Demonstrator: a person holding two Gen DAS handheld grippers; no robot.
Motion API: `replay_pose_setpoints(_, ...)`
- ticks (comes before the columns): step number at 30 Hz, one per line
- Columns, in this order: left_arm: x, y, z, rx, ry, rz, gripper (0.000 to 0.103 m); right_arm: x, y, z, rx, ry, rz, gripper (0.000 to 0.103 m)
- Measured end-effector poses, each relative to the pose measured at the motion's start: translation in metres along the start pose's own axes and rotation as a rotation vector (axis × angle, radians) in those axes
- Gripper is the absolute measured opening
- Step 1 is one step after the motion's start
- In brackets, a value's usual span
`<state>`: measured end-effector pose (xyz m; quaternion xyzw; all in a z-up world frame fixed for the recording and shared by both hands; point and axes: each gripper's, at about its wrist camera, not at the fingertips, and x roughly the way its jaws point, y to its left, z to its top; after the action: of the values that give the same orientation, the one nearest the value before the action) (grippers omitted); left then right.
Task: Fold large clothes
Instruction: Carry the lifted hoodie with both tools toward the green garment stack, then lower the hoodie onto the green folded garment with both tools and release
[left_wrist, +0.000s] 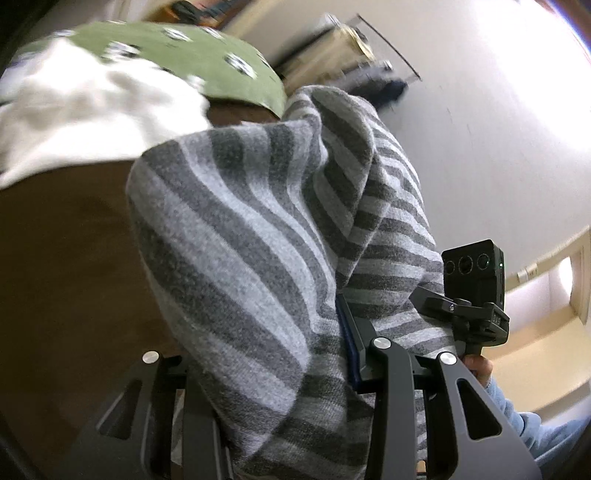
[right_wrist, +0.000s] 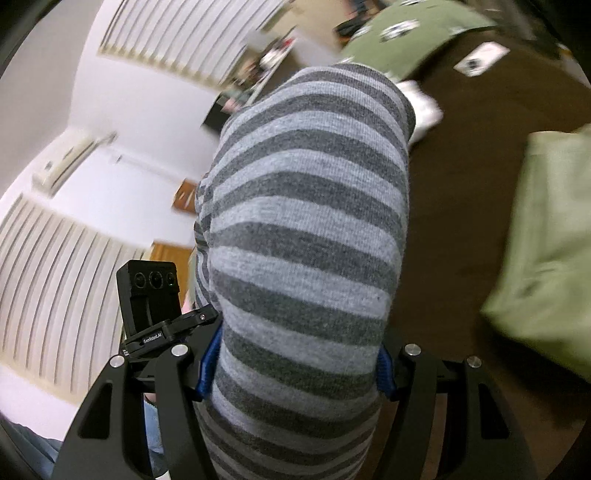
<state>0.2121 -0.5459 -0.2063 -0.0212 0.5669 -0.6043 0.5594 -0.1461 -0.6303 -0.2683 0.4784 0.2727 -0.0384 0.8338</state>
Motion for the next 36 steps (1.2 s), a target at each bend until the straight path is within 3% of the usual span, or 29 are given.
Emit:
replay_pose_setpoints(9,0.187,-0.065,0.044,0.082,0.178,-0.076,0.039,-0.095,-0.138,0.040,0.108,-0.085,-0.142,0.065)
replay_pose_setpoints(14,0.269,-0.079,0.052,0.110,0.244,-0.077,0.039,-0.113,-0.189,0.051,0.139,-0.084,-0.174,0.065)
replay_pose_setpoints(18,0.305,-0.071,0.059,0.094,0.254,-0.081,0.039,-0.119,-0.231,0.061,0.176,-0.083,-0.161,0.065)
replay_pose_setpoints(22,0.334,-0.059,0.053,0.101,0.294,-0.064,0.040,-0.123,-0.269,0.050,0.227,-0.086,-0.136,0.066)
replay_pose_setpoints(27,0.349,-0.044,0.049,0.112,0.330,-0.062,0.049,-0.120,-0.293,0.046,0.244,-0.095,-0.090,0.071)
replay_pose_setpoints(32,0.357,-0.042,0.055,0.092,0.334,-0.061,0.053,-0.118,-0.287,0.049,0.242,-0.090,-0.092,0.072)
replay_pose_setpoints(36,0.364,-0.039,0.065,0.098,0.333,-0.015,0.069,-0.112,-0.281,0.062,0.265,-0.081,-0.128,0.078)
